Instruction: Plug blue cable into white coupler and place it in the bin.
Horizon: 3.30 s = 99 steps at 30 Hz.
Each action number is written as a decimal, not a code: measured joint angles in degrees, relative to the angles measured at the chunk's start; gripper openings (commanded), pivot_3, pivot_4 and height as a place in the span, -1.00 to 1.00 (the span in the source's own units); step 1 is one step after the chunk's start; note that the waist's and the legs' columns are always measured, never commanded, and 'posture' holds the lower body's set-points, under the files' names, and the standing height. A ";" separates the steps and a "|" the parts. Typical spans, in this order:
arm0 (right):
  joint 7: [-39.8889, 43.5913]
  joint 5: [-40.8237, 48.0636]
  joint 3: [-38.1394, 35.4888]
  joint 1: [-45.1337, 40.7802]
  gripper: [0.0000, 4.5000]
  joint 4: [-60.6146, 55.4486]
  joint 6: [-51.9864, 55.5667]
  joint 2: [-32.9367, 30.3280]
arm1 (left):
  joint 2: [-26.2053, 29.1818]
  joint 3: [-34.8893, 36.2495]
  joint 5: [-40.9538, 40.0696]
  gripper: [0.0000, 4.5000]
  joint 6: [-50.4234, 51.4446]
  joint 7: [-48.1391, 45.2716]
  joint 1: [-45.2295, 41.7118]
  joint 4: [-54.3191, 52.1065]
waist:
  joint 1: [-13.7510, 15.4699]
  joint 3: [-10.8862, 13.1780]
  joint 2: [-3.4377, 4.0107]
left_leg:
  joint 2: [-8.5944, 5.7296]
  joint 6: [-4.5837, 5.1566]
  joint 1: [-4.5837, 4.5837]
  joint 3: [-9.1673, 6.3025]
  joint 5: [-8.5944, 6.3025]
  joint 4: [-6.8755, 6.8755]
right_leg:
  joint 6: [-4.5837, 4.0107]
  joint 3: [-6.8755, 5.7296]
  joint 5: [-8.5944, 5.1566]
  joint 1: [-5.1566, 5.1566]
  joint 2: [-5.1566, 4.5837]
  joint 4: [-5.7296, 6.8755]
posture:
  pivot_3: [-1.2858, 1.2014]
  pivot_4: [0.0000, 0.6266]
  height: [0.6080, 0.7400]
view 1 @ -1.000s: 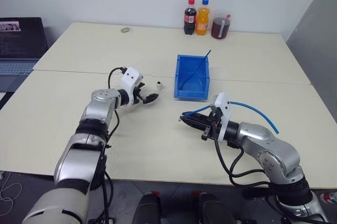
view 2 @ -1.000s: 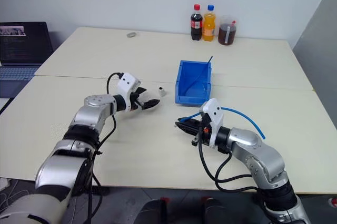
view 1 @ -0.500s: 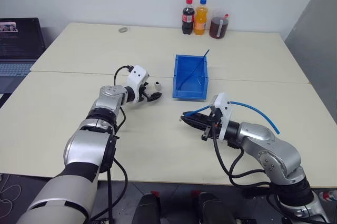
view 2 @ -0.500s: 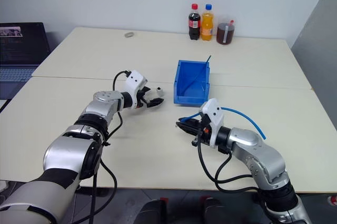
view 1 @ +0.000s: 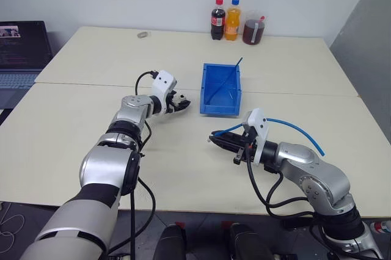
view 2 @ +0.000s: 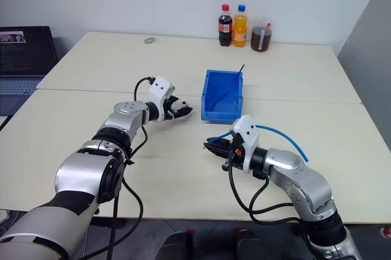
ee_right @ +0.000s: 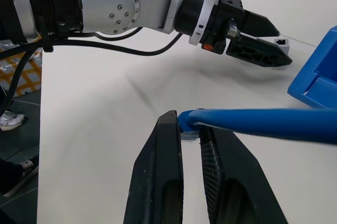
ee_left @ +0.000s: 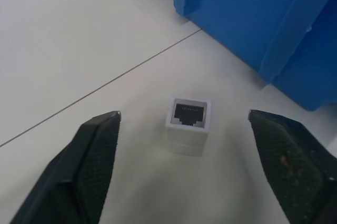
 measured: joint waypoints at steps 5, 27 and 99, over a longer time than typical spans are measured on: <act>-0.19 -0.08 0.05 0.32 -0.92 -0.94 0.08 -0.07 | -0.27 1.05 0.31 -0.14 0.12 1.14 -0.01 0.93 | 0.02 0.00 0.00 | 0.00 0.00 0.00 0.00 0.00 0.01 | 0.00 0.00 0.00 0.00 0.00 0.00 | 0.03 -0.52 1.00; -0.83 -2.08 0.35 3.52 -0.92 -3.65 0.10 -1.55 | 7.22 2.43 -2.78 -0.66 -4.23 -22.80 16.39 -18.68 | -0.32 -0.02 0.00 | 0.05 -0.03 0.05 0.06 0.02 0.05 | -0.08 0.08 -0.02 -0.18 -0.02 0.51 | 0.03 -0.52 1.00; 17.35 -24.43 18.60 -16.63 -0.92 28.49 -20.18 7.52 | 17.49 -10.48 -9.67 -0.66 -6.24 -43.45 35.72 -52.42 | 0.11 -0.72 0.26 | 0.05 0.10 0.17 0.14 0.11 0.25 | -0.11 0.28 -0.06 -0.30 0.08 0.92 | 0.03 -0.52 1.00</act>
